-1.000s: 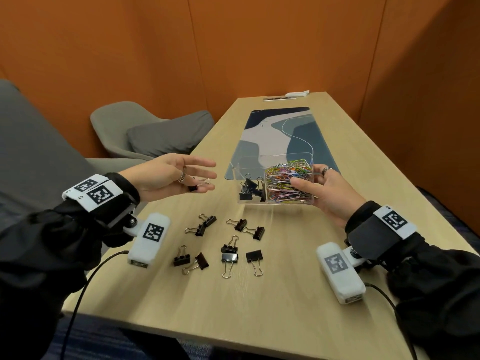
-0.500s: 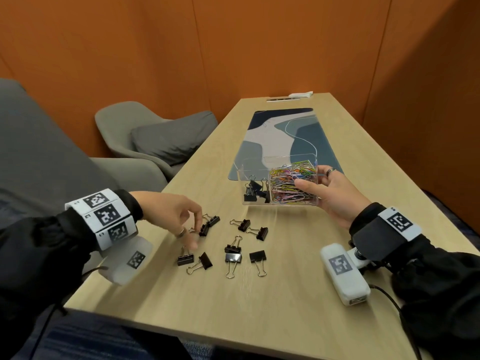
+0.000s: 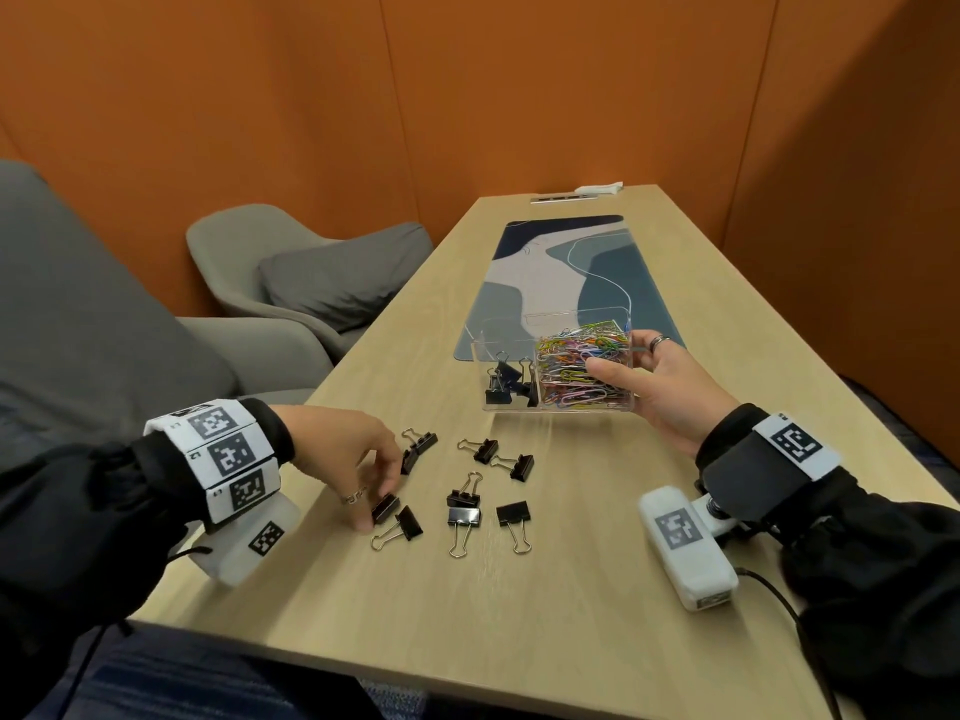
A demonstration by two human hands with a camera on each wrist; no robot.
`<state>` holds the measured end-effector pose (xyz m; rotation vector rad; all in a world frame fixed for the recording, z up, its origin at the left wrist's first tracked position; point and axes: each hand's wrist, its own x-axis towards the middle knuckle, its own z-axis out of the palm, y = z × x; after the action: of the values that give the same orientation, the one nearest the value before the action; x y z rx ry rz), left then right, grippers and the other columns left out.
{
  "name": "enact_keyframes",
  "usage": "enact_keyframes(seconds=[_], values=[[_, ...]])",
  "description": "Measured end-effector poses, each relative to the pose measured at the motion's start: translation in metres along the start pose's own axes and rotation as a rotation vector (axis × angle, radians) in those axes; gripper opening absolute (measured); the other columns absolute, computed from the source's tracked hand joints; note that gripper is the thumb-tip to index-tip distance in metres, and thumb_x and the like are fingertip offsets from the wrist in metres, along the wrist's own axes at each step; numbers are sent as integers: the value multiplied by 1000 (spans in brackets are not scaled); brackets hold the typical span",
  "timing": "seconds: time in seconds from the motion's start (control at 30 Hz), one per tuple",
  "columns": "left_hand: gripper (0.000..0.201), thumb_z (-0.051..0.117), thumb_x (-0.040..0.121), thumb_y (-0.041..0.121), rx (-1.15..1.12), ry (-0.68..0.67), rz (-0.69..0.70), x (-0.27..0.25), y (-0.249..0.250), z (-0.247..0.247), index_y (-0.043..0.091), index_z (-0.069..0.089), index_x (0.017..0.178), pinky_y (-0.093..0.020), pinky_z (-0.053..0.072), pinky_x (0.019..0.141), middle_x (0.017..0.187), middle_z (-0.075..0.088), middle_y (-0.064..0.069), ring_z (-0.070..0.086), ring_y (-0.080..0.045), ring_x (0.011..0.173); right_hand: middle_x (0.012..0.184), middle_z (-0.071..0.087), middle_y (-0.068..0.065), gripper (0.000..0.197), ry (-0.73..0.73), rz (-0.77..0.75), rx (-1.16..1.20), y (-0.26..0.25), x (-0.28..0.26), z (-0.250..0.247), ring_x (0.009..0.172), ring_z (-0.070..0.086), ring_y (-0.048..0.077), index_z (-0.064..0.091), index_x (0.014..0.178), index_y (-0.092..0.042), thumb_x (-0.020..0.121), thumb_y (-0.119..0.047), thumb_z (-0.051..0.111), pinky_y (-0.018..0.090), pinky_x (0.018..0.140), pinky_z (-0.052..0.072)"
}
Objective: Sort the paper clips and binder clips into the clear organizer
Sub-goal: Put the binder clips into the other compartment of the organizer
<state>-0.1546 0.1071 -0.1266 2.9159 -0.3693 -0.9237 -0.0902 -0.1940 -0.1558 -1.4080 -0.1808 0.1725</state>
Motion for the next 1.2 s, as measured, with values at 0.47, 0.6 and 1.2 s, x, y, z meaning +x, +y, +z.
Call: enact_keyframes(seconds=[0.47, 0.6, 1.2], values=[[26, 55, 94, 12, -387, 107, 121, 12, 17, -8, 15, 40, 72, -23, 38, 61, 66, 51, 2, 45, -15, 62, 118, 63, 12, 56, 8, 6, -13, -1, 0, 0, 97, 66, 21, 42, 128, -4, 79, -7, 69, 38, 85, 55], [21, 74, 79, 29, -316, 161, 176, 6, 25, -9, 21, 56, 84, -20, 41, 63, 73, 54, 7, 45, -6, 60, 119, 63, 13, 59, 10, 11, -14, 0, 0, 0, 100, 66, 23, 41, 130, -4, 78, -8, 70, 41, 88, 54], [22, 78, 76, 28, -38, 161, 208, 8, 60, 5, 16, 65, 90, -7, 33, 51, 50, 51, 24, 47, 8, 52, 118, 63, 12, 57, 19, 17, -26, -1, 1, 1, 105, 64, 26, 43, 128, -6, 77, -8, 70, 43, 91, 53]])
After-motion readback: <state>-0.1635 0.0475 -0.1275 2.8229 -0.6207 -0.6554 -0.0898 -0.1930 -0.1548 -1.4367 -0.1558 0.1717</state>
